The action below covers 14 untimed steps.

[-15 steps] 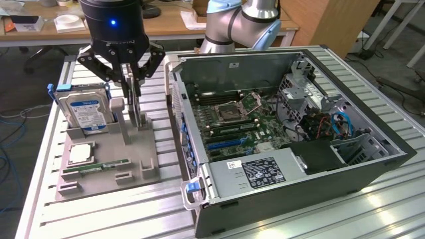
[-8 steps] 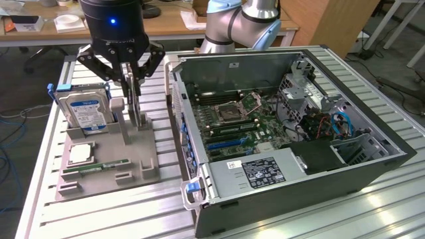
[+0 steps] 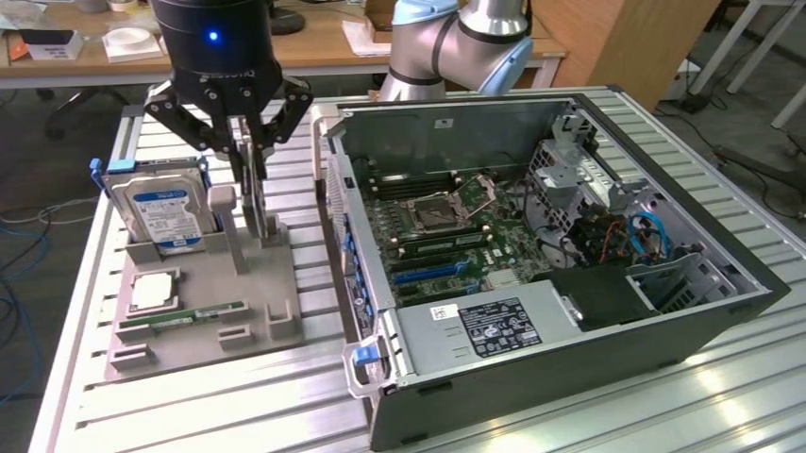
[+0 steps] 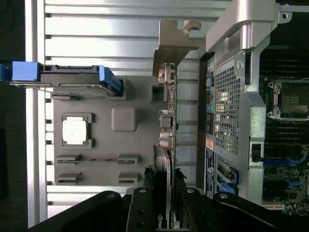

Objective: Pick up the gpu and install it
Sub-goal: 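Pick up the gpu and move the gpu toward the slot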

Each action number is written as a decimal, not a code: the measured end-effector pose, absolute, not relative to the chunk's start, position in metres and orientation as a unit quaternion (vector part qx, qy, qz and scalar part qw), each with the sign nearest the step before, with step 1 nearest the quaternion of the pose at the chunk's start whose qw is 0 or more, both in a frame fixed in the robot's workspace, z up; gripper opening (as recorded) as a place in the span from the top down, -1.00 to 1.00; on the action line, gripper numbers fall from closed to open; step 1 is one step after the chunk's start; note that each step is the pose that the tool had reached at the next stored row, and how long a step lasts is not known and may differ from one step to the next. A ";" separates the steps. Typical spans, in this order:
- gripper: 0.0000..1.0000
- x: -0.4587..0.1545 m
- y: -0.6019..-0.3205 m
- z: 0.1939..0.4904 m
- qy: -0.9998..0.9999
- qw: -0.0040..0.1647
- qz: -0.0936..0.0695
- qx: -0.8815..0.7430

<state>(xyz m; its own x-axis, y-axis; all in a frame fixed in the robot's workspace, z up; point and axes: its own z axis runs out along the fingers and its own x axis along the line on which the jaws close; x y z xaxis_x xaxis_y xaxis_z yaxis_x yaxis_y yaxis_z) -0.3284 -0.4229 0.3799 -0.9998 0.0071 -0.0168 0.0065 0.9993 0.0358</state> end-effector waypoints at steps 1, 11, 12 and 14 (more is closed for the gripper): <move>0.48 -0.328 -0.423 0.380 1.000 0.008 0.018 0.003; 0.48 -0.328 -0.423 0.386 1.000 0.009 0.018 0.003; 0.48 -0.328 -0.423 0.387 1.000 0.008 0.018 0.003; 0.48 -0.328 -0.423 0.388 1.000 0.008 0.018 0.003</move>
